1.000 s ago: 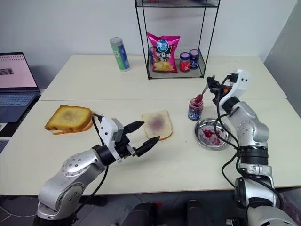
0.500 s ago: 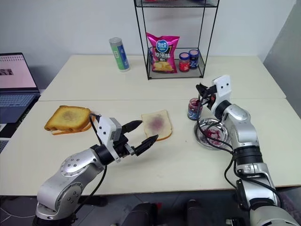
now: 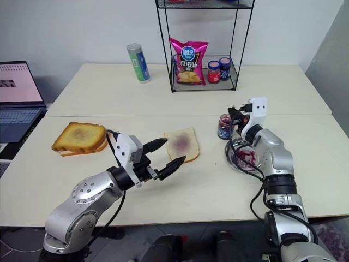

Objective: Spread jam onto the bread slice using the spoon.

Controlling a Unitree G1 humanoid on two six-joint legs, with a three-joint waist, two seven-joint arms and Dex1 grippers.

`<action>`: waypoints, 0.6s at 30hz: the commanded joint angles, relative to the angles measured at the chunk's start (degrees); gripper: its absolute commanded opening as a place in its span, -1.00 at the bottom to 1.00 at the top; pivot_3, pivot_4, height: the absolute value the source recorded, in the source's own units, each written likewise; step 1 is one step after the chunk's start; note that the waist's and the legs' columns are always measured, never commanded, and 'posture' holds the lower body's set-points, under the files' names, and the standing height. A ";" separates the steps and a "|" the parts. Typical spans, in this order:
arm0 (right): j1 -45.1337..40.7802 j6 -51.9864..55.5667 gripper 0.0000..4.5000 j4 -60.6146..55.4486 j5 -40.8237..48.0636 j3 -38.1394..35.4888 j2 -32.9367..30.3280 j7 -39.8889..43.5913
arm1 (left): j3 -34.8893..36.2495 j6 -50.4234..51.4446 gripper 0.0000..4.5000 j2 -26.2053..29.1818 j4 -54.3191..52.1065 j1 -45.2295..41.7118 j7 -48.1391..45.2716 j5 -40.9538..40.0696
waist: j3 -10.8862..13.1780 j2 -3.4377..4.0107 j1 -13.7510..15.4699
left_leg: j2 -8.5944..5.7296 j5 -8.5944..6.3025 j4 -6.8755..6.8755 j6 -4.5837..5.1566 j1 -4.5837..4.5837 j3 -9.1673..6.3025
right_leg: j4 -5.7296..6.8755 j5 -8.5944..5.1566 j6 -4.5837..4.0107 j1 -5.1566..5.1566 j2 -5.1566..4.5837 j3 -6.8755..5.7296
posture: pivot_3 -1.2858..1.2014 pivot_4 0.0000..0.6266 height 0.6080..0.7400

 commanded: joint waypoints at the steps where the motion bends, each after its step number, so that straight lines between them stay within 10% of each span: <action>1: -2.87 4.07 -0.98 -3.57 5.91 -5.85 0.53 -3.28 | 0.25 -1.35 1.00 0.22 -0.94 -0.82 -0.58 0.05 | 0.00 0.00 -0.01 | 0.00 0.00 0.00 0.00 0.00 0.00 | 0.00 0.00 0.00 0.00 0.00 0.00 | 0.03 -0.52 1.00; 18: -6.23 10.68 -0.98 -3.50 18.23 -16.20 2.82 -12.93 | -0.12 -1.54 1.00 0.02 0.04 -1.87 -1.44 0.82 | 0.00 0.00 -0.06 | 0.00 0.00 0.00 0.01 0.00 0.01 | 0.01 0.00 0.01 0.00 0.02 0.00 | 0.03 -0.52 1.00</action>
